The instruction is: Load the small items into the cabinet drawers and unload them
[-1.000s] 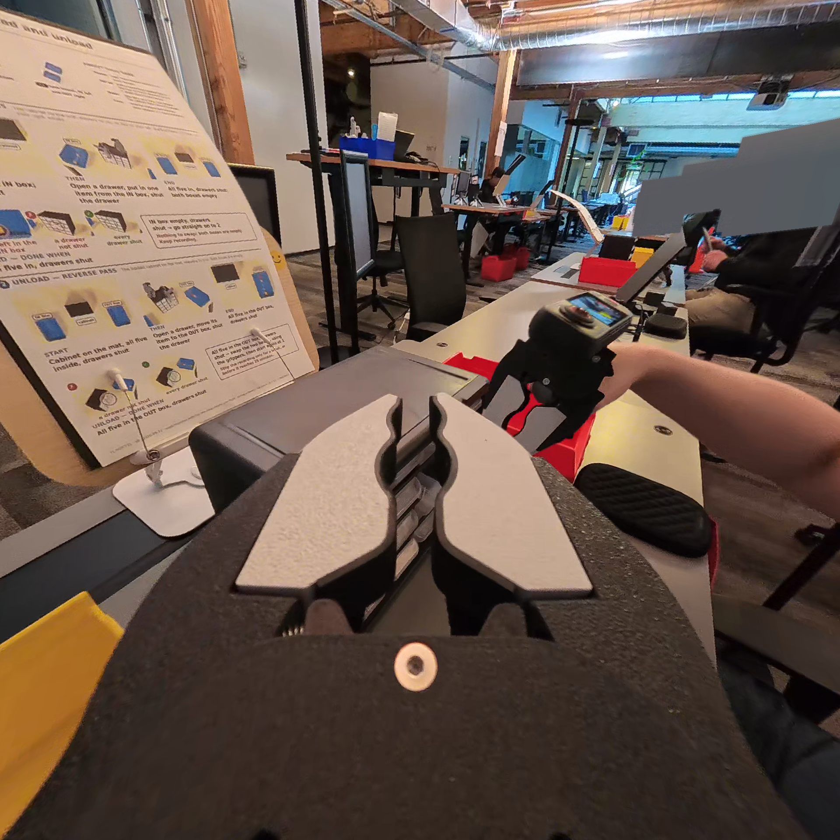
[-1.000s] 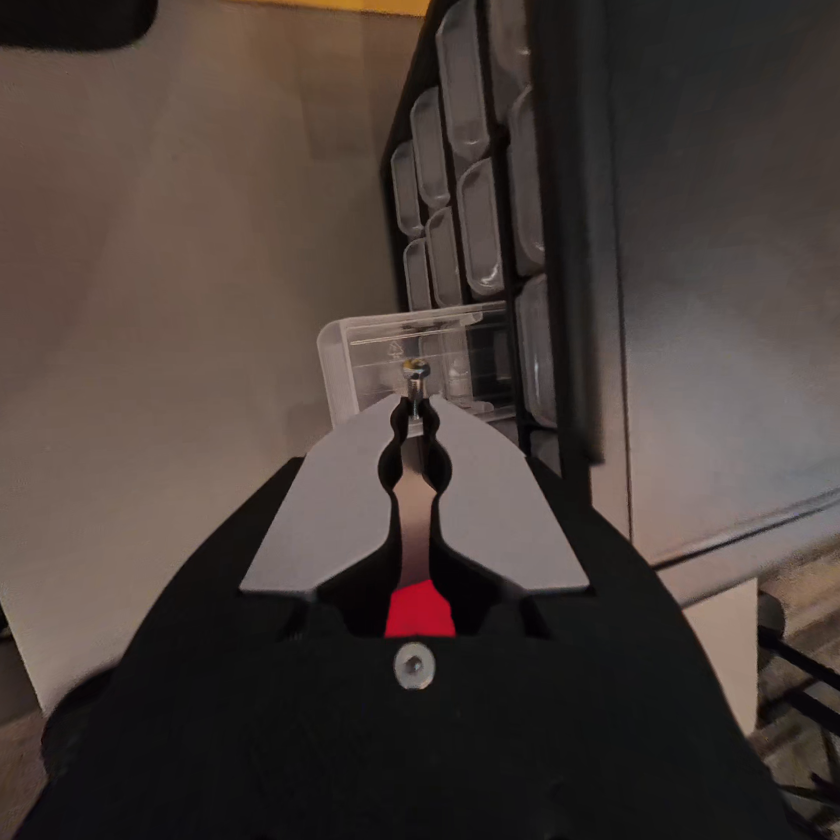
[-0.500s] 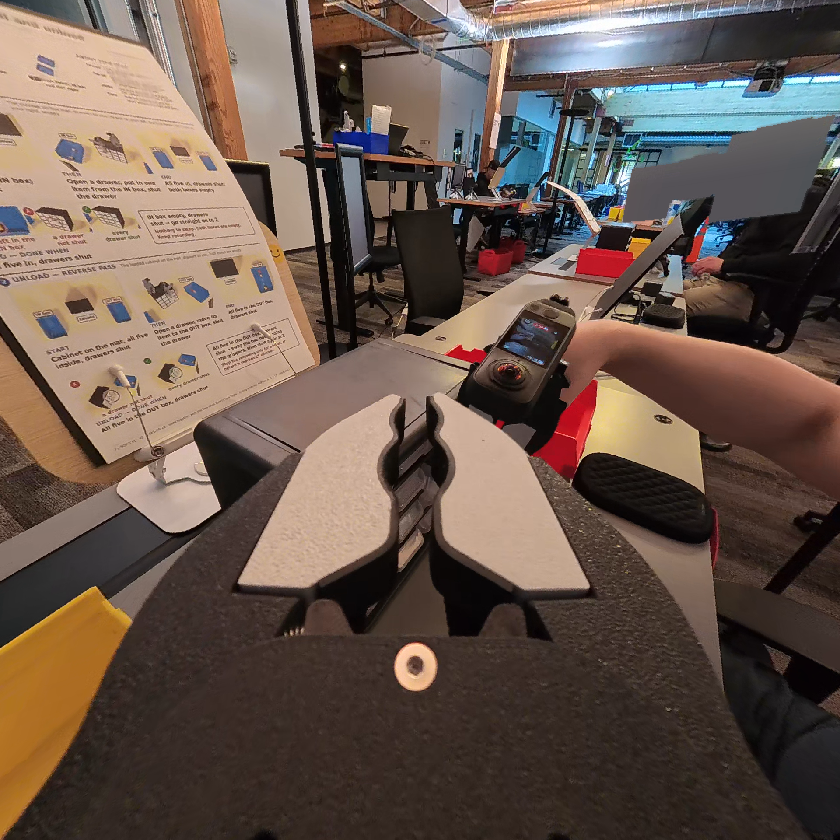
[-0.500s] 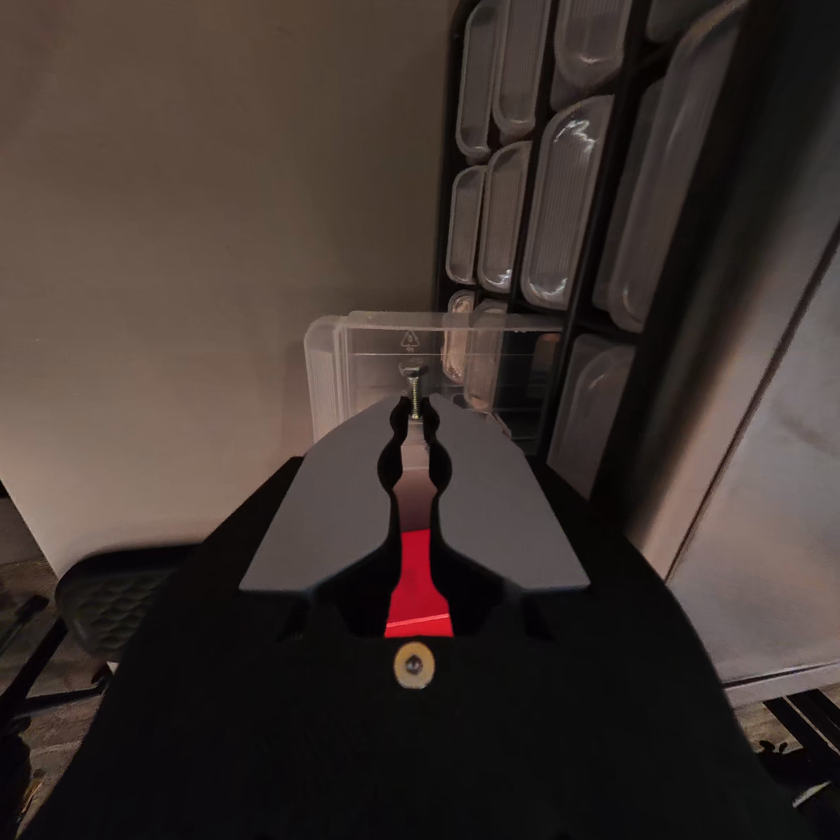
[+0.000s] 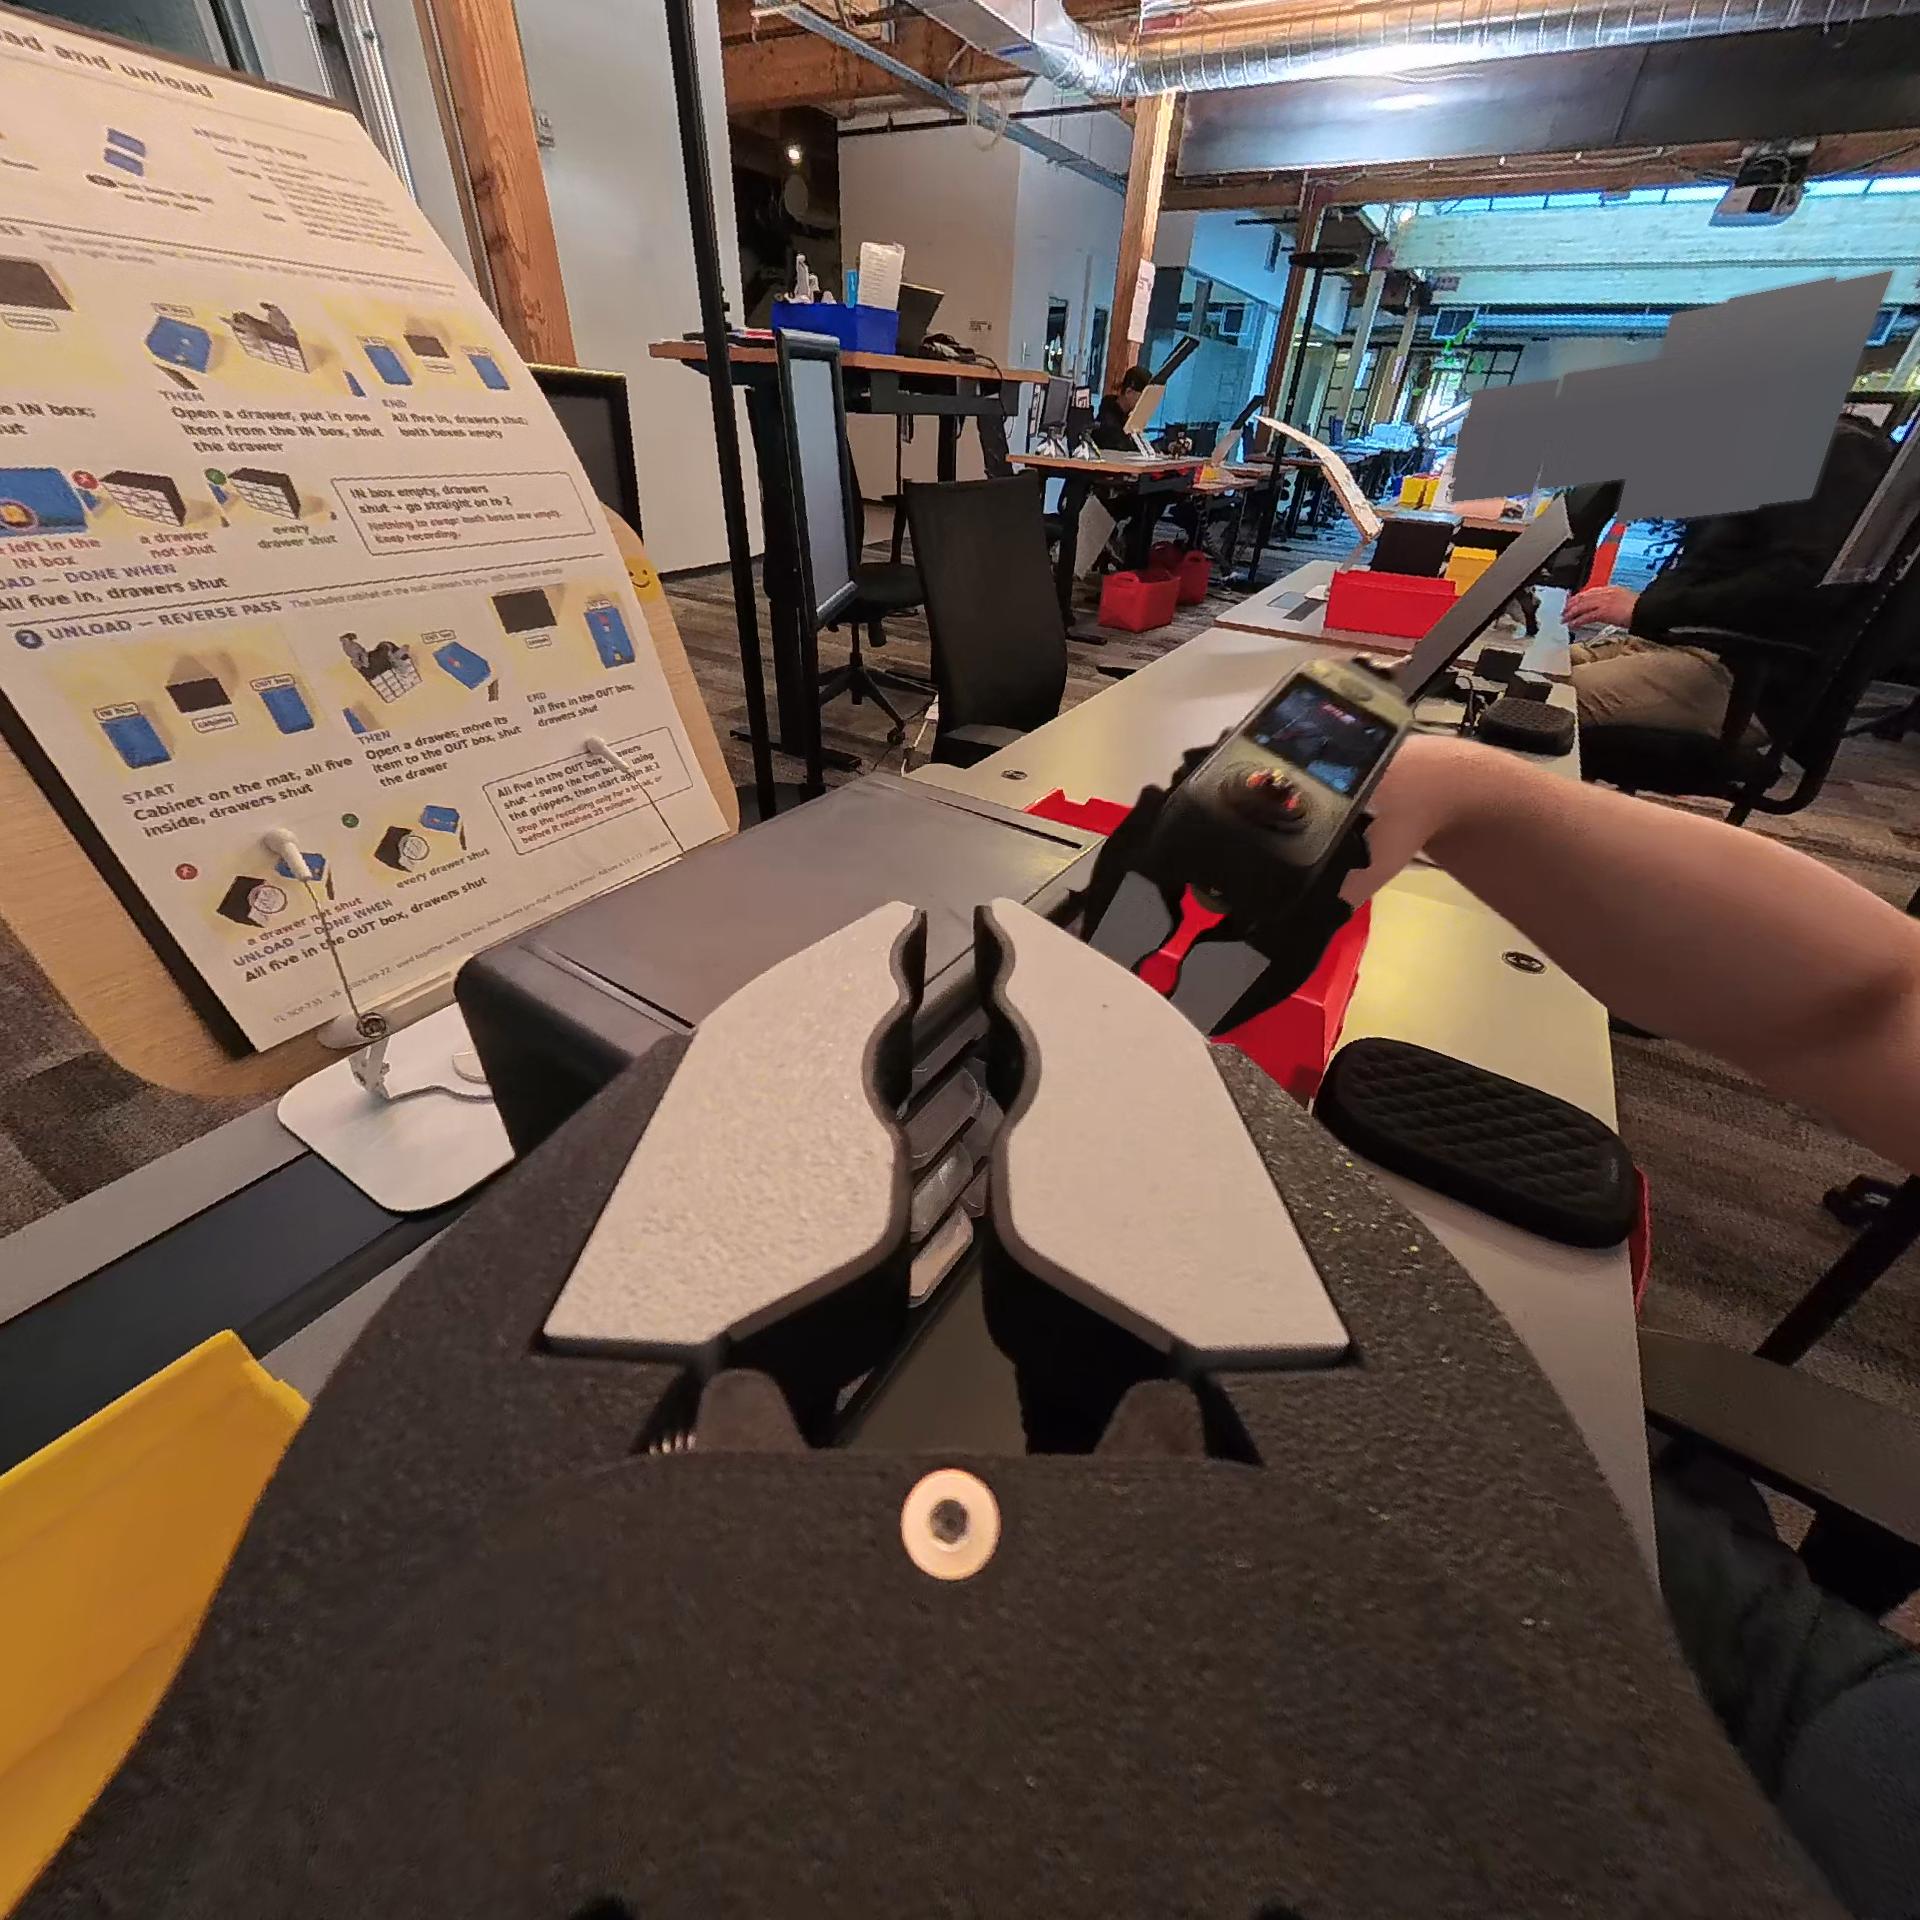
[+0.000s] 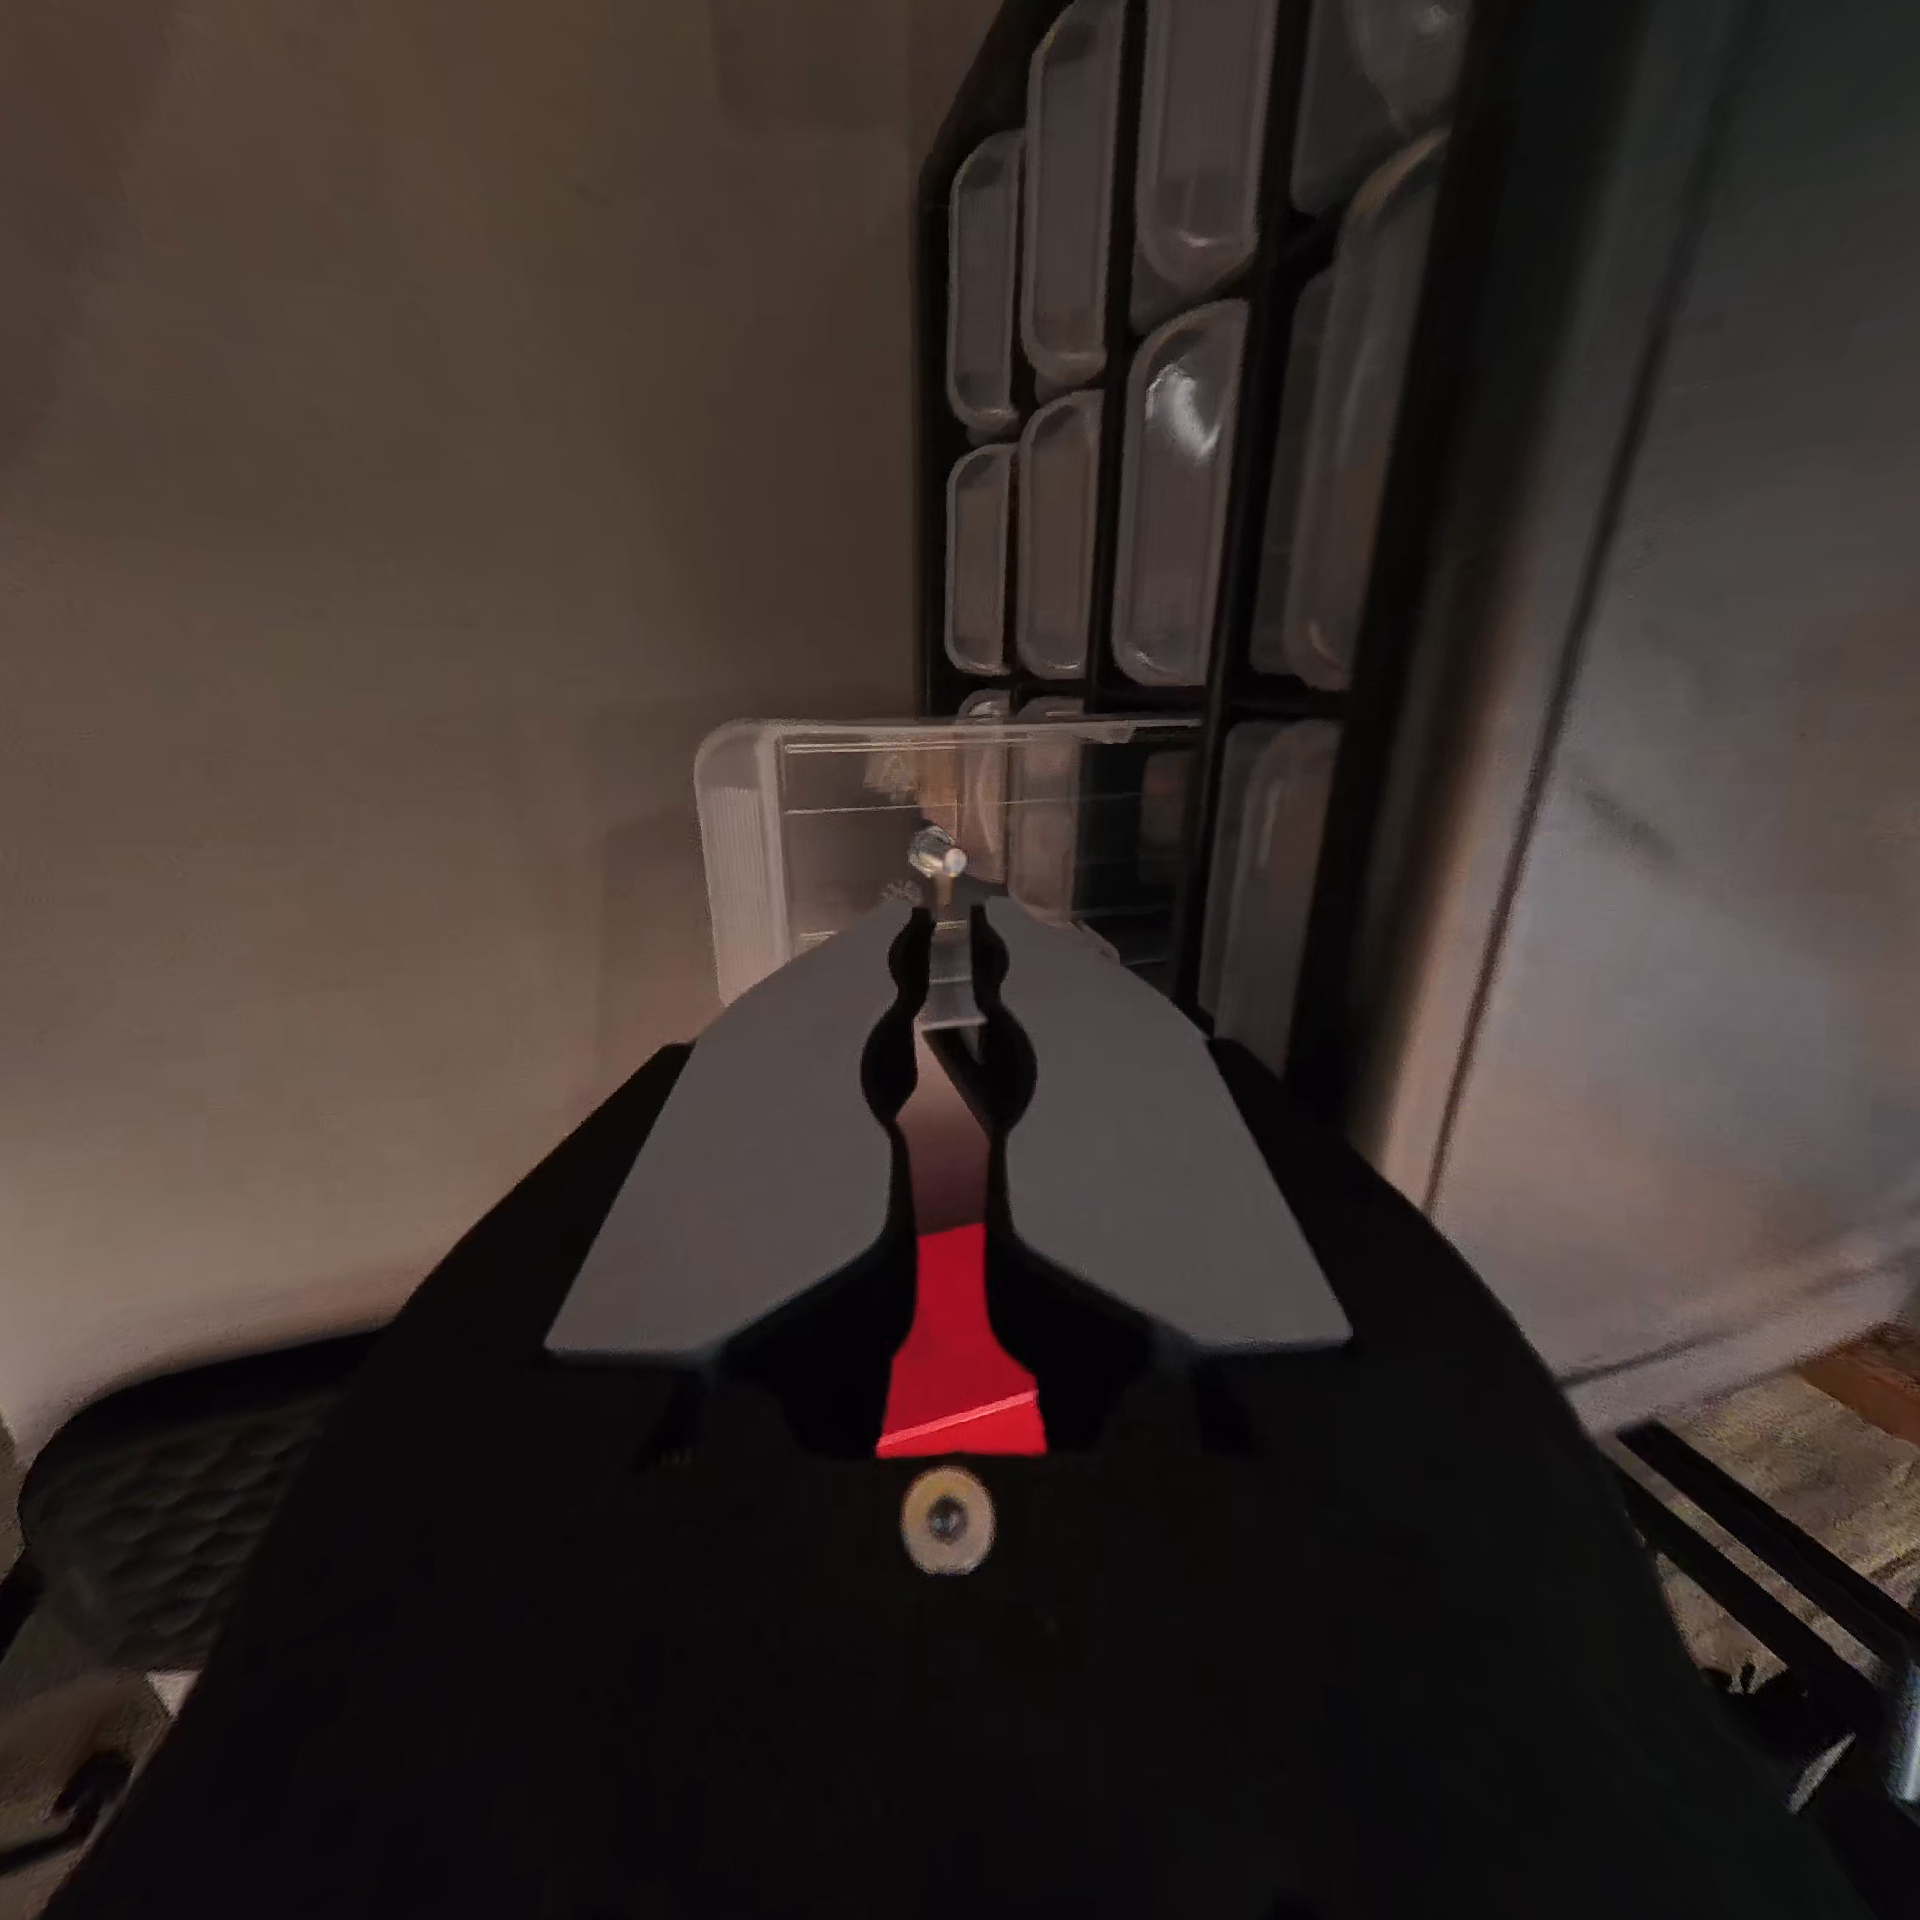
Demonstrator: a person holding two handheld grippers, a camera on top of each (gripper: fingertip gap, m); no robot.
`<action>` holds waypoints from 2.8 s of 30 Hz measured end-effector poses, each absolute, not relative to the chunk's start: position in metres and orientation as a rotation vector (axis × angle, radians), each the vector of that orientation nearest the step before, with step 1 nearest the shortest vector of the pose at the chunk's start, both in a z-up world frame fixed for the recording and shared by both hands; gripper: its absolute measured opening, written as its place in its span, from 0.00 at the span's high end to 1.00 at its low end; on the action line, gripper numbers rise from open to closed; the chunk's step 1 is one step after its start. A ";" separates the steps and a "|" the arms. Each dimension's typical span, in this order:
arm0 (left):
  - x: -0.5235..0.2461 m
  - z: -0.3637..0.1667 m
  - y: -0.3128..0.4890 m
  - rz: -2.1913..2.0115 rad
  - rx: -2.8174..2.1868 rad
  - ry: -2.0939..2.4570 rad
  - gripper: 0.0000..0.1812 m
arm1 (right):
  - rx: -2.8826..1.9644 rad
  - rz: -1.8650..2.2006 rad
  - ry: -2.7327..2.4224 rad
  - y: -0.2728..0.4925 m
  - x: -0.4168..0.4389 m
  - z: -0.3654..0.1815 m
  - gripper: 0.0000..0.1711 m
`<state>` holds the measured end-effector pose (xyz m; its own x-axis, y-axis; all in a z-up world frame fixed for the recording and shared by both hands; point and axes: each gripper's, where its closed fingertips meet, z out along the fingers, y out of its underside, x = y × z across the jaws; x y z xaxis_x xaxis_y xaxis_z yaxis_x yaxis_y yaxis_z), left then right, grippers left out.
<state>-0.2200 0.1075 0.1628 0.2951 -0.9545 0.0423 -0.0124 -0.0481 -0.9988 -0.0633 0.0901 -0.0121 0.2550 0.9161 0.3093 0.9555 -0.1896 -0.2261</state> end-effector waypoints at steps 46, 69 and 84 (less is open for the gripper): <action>-0.228 0.171 0.099 -1.035 -1.351 0.969 0.96 | -1.331 -0.654 -0.908 0.075 -0.076 -0.010 0.99; -0.245 0.176 0.112 -1.029 -1.355 0.899 0.96 | -1.363 -0.669 -0.919 0.126 -0.064 -0.008 0.99; -0.248 0.169 0.123 -0.985 -1.394 0.882 0.95 | -1.268 -0.400 -0.937 0.095 -0.102 -0.016 0.99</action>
